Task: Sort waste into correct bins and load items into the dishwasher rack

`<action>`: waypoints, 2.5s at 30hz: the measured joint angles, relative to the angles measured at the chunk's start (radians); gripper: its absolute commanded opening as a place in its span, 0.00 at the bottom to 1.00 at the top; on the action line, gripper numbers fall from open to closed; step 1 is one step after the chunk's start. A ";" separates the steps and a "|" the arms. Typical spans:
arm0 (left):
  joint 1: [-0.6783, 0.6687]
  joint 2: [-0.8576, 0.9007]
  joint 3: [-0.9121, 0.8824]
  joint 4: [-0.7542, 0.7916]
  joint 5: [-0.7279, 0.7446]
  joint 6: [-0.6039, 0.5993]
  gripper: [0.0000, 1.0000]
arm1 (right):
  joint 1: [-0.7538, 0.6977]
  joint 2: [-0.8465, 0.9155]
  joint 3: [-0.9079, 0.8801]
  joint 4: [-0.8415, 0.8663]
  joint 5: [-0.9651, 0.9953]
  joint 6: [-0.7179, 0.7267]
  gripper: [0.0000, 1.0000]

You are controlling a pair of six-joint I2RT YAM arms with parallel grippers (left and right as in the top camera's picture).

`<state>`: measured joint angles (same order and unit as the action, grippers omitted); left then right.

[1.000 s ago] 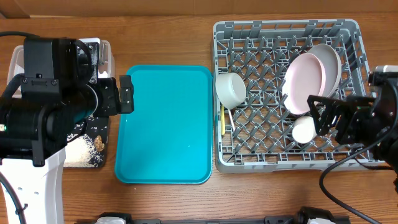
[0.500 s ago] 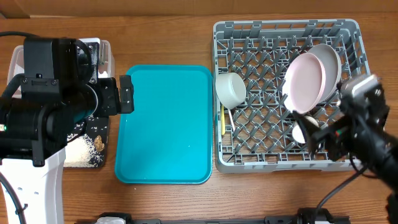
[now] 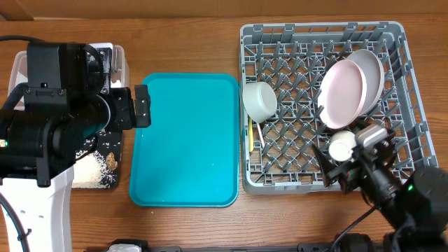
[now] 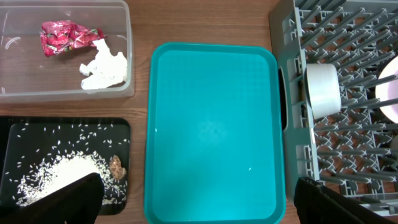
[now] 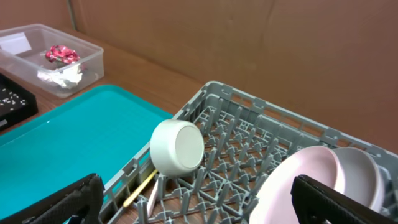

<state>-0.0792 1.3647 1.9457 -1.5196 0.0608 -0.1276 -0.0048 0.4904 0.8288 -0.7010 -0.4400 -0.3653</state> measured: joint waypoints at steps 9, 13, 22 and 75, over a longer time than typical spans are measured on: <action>0.000 0.000 0.000 0.000 0.000 0.000 1.00 | 0.045 -0.227 -0.296 0.185 0.000 0.023 1.00; 0.000 0.000 0.000 0.000 0.000 0.000 1.00 | 0.069 -0.314 -0.425 0.246 0.026 0.081 1.00; 0.000 0.000 0.000 0.000 0.000 0.000 1.00 | 0.090 -0.472 -0.674 0.402 0.056 0.138 1.00; 0.000 0.000 0.000 -0.077 -0.060 0.027 1.00 | 0.090 -0.476 -0.810 0.640 0.063 0.151 1.00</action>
<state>-0.0792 1.3647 1.9457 -1.5970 0.0006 -0.1005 0.0856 0.0147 0.0185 -0.0605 -0.3771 -0.2138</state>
